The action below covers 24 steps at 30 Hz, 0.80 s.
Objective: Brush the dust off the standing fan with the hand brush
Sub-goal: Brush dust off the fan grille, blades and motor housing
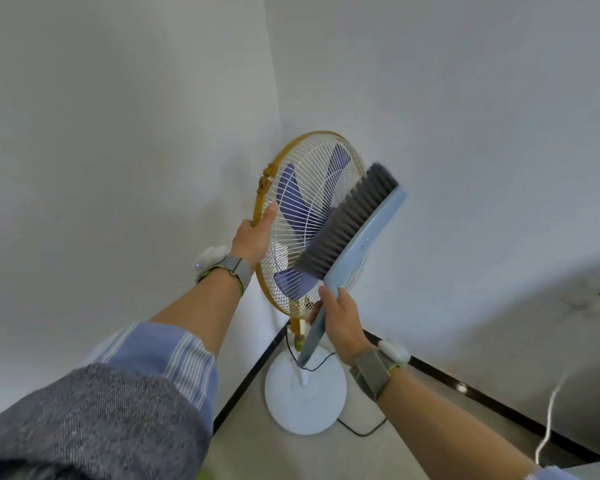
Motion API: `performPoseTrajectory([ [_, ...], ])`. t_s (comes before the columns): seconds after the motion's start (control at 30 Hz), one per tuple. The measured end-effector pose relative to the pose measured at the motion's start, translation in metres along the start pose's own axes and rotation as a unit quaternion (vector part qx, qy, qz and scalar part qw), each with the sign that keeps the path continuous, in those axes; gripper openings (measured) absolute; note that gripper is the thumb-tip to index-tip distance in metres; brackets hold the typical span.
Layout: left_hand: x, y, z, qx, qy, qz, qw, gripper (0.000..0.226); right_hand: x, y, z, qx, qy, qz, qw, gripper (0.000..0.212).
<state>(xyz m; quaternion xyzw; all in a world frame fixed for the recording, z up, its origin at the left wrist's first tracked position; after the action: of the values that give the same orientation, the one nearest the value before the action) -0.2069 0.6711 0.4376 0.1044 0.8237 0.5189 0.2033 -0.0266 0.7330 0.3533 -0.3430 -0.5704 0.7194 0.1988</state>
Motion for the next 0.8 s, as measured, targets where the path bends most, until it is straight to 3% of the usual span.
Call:
performPoseTrajectory([
  [0.1,-0.008,-0.005,-0.004,0.003,0.009,0.003,1.0,0.121,0.007,0.03,-0.013,-0.122,0.001,0.05,0.991,0.018],
  [0.2,-0.011,-0.009,-0.007,-0.001,0.016,-0.001,1.0,0.122,0.021,0.034,-0.034,-0.267,0.084,0.04,0.959,0.027],
  [0.3,-0.012,-0.011,-0.008,0.004,0.014,-0.003,1.0,0.125,0.034,0.018,-0.05,-0.294,0.168,0.0,0.941,0.034],
  [0.4,-0.018,-0.006,-0.004,0.009,0.01,0.001,1.0,0.124,0.038,0.007,-0.051,-0.29,0.182,-0.032,0.939,0.031],
  [0.53,-0.025,0.001,0.001,0.006,0.006,0.003,1.0,0.112,0.031,0.025,-0.039,-0.279,0.097,-0.001,0.955,0.023],
  [0.67,-0.02,-0.004,-0.002,0.006,0.009,-0.006,1.0,0.124,0.004,0.047,-0.026,-0.183,0.0,0.027,0.983,0.014],
  [0.8,-0.027,0.0,-0.006,-0.005,0.006,-0.004,1.0,0.101,-0.004,0.031,-0.017,-0.121,-0.043,-0.016,0.992,0.014],
])
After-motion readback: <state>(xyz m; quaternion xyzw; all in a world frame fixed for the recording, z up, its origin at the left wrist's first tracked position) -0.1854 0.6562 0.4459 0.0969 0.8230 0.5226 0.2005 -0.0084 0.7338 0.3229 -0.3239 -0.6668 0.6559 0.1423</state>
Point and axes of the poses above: each hand's wrist, its own x-axis towards the middle knuckle, its own z-axis out of the palm, y = z × x, the point moved 1 cm from there along x, towards the middle knuckle, and after that the axes turned 1 degree about -x, right-handed, at the moved point
